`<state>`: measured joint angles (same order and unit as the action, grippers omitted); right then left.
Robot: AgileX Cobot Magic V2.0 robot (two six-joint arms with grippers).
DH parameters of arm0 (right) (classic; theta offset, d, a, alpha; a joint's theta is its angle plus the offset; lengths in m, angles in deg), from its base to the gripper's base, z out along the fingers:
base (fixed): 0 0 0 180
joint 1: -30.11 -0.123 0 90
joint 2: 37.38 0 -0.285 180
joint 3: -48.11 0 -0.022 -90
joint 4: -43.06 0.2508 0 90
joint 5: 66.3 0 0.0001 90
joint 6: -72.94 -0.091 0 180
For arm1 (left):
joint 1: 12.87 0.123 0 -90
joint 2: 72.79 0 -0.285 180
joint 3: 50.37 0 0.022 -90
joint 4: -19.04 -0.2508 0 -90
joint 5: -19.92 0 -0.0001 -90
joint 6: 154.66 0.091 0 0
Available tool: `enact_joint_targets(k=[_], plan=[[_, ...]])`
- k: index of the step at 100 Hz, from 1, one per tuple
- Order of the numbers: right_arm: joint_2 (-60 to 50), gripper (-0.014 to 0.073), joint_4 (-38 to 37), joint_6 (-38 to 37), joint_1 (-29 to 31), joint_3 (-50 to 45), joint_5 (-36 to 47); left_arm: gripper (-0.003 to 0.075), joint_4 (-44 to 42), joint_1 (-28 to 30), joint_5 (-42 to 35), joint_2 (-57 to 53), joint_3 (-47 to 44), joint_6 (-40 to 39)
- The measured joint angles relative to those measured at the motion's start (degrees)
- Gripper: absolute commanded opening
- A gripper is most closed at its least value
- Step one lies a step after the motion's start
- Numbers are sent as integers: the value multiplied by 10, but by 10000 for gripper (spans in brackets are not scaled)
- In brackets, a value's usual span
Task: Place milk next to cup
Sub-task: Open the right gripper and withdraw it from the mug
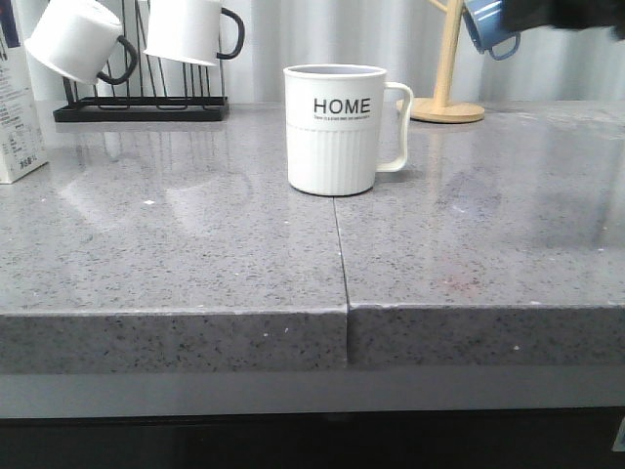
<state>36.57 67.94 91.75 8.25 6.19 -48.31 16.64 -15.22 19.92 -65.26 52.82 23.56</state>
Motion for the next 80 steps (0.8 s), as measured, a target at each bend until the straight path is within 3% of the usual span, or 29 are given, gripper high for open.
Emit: enact_joint_targets(k=[15, 30, 80], plan=[[-73, 351, -130, -116, 103, -3, -87, -21, 0, 0, 0, 0, 0, 0], [-146, 351, -212, -200, 163, -20, -117, -21, 0, 0, 0, 0, 0, 0], [-401, 339, -249, -228, 188, -172, -156, -21, 0, 0, 0, 0, 0, 0]])
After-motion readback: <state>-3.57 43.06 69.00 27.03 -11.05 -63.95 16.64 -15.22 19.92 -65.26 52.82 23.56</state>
